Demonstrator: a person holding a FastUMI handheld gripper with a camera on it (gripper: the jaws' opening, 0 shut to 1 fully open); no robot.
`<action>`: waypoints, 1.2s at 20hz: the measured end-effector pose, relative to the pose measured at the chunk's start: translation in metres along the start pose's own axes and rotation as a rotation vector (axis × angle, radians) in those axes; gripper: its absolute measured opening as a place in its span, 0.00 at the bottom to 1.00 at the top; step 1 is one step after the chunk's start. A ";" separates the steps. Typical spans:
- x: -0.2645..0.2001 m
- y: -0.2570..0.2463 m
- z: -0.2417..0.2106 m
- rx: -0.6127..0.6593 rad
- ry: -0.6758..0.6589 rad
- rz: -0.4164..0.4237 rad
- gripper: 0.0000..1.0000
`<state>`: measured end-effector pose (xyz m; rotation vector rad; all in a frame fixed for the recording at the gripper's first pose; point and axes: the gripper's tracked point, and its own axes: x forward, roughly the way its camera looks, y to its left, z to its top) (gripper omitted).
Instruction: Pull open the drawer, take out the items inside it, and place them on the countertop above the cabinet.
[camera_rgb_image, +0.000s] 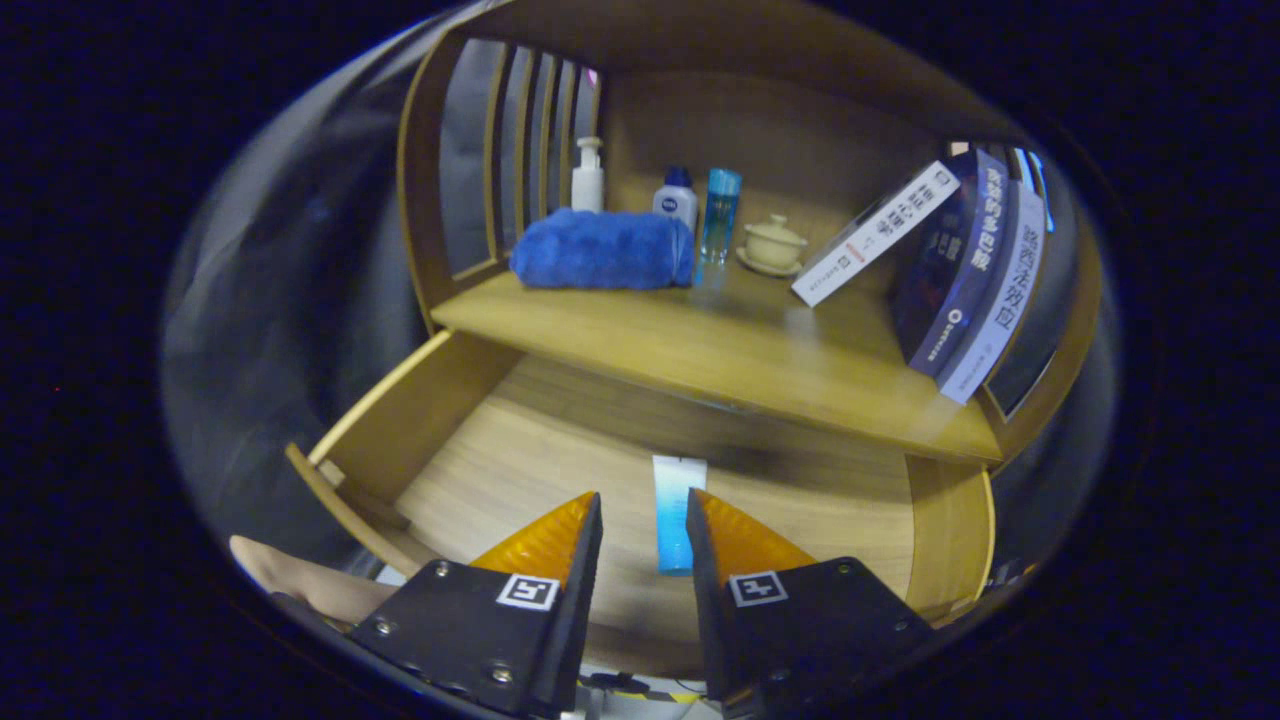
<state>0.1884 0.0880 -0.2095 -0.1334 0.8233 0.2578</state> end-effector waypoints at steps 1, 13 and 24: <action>-0.013 0.002 0.009 0.008 -0.054 -0.002 0.48; -0.120 0.010 -0.030 0.082 -0.382 -0.126 0.98; -0.081 -0.004 -0.079 0.096 -0.362 -0.216 0.98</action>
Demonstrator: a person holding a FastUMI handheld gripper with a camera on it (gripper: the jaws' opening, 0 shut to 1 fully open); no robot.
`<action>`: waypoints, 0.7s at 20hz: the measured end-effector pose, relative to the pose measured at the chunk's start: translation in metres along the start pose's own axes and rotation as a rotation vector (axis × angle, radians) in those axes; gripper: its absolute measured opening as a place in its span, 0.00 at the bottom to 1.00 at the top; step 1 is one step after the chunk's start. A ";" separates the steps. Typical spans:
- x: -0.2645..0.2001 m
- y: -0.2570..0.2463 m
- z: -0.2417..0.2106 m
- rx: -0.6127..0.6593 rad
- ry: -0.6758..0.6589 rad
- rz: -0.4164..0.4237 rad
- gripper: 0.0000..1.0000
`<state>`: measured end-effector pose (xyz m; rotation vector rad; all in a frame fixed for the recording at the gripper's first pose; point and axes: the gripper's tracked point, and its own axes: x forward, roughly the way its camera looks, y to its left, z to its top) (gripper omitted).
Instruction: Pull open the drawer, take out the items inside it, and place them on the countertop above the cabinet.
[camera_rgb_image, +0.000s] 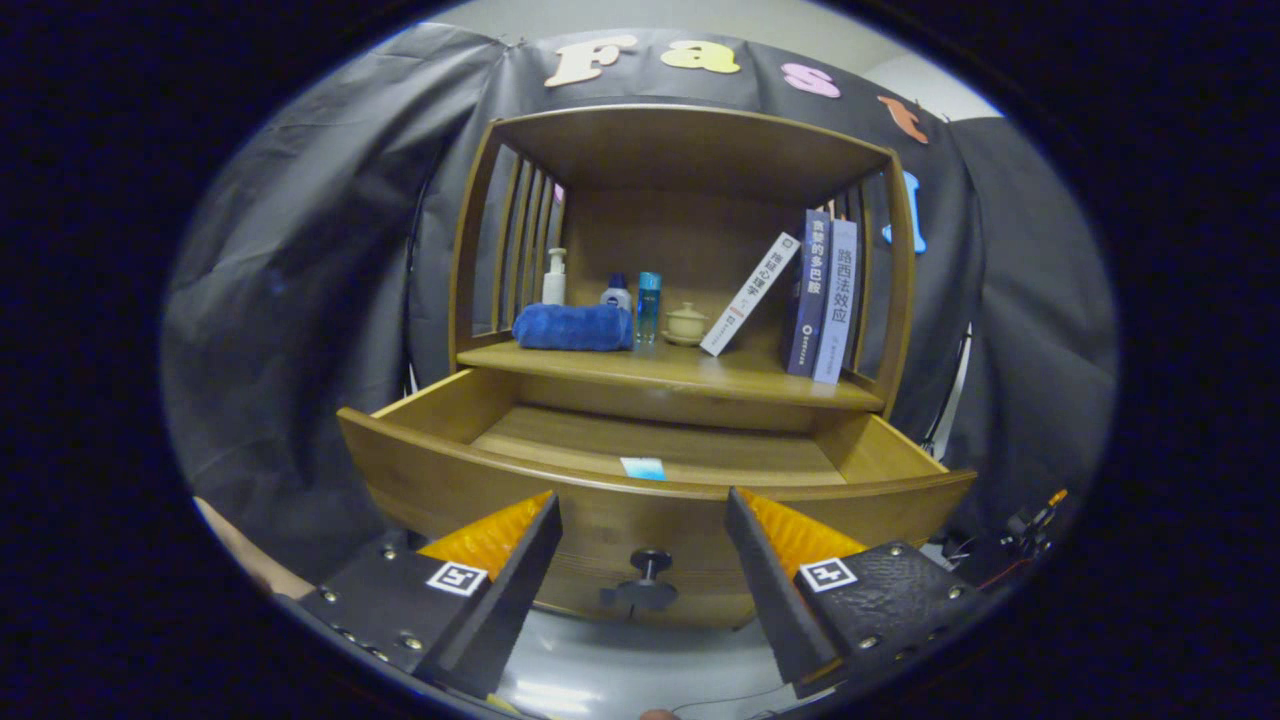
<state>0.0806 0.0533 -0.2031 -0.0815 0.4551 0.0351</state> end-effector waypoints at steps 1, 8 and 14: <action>0.004 -0.002 -0.001 0.005 0.000 -0.008 0.98; 0.014 -0.004 -0.001 -0.018 -0.036 -0.062 0.97; 0.022 -0.005 0.008 -0.013 -0.060 -0.066 0.97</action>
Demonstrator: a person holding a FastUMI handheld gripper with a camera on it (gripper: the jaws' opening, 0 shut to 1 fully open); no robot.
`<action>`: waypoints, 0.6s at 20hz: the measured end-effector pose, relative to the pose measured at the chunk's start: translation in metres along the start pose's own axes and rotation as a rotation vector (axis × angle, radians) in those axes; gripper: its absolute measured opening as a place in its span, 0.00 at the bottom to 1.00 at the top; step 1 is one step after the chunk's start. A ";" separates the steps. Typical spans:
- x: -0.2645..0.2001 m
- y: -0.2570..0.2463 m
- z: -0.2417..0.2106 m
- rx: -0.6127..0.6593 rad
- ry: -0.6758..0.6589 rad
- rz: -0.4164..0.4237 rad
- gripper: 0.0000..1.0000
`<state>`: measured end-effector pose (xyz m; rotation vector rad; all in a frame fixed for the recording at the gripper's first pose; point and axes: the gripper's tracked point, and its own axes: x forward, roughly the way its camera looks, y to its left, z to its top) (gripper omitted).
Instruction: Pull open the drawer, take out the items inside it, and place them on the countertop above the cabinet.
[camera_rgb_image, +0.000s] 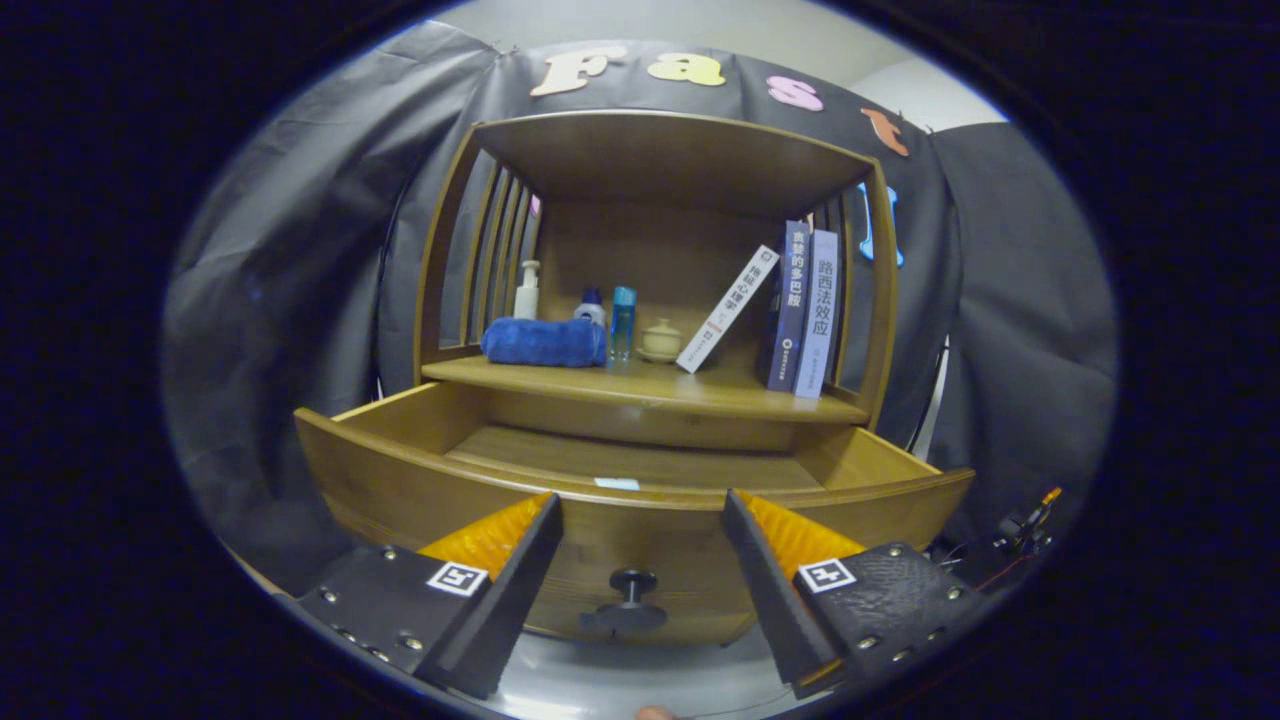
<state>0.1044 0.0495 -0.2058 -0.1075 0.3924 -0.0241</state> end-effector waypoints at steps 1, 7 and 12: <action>-0.001 0.000 0.004 0.007 -0.023 -0.001 0.97; 0.021 0.002 0.005 0.009 -0.004 -0.004 0.97; 0.053 0.003 0.011 0.005 0.011 -0.007 0.98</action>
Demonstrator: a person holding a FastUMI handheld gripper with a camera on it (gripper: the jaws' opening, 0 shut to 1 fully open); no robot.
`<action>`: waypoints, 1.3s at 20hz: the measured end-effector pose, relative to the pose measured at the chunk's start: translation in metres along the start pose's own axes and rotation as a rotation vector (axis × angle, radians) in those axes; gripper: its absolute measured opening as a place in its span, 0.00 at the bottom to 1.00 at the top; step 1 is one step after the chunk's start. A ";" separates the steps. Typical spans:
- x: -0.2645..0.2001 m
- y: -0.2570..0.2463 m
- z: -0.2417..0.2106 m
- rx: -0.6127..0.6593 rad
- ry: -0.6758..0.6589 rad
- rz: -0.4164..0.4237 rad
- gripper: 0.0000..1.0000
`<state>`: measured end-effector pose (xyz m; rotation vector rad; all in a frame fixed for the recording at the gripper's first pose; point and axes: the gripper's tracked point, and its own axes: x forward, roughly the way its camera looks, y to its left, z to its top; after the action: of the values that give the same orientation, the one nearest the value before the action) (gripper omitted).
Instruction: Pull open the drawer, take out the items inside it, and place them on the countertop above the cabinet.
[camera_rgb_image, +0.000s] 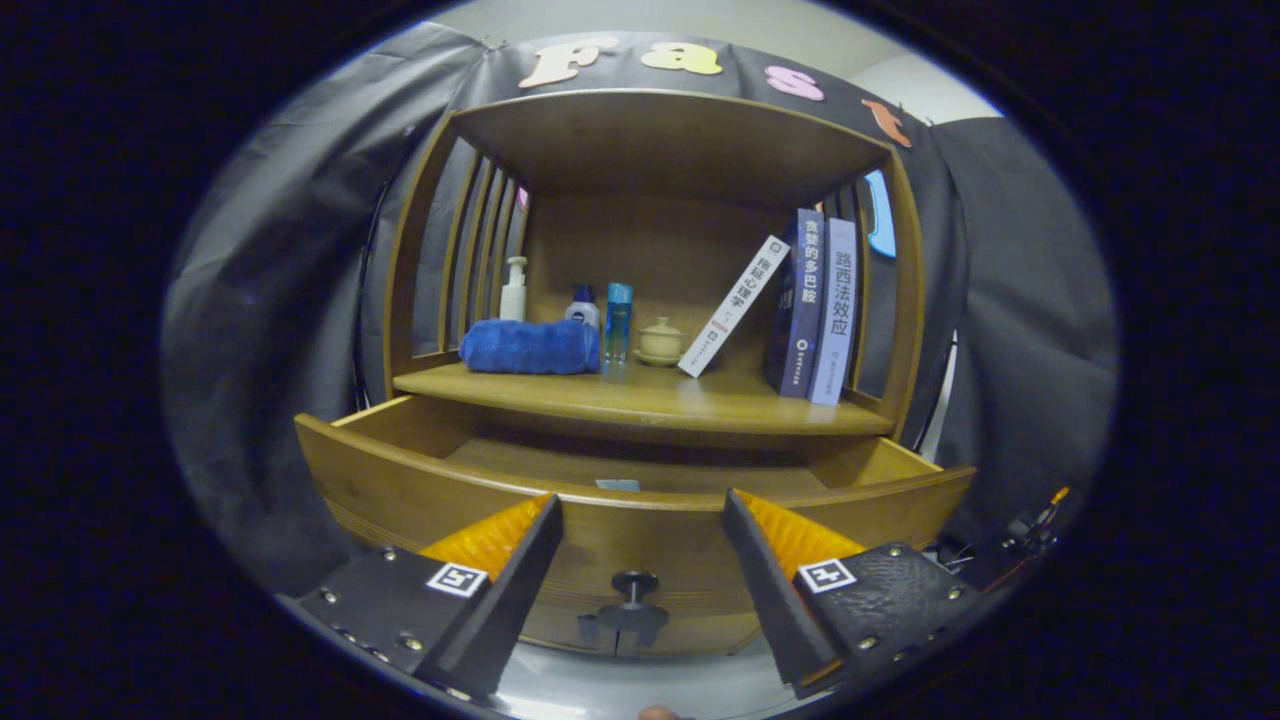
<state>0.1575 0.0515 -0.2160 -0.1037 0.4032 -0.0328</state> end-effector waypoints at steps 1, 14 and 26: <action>0.007 0.001 0.001 -0.004 0.002 -0.001 0.98; 0.074 0.007 0.011 -0.003 0.028 -0.016 0.97; 0.102 0.008 0.016 -0.022 0.028 -0.017 0.97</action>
<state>0.2576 0.0557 -0.2425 -0.1288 0.4309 -0.0466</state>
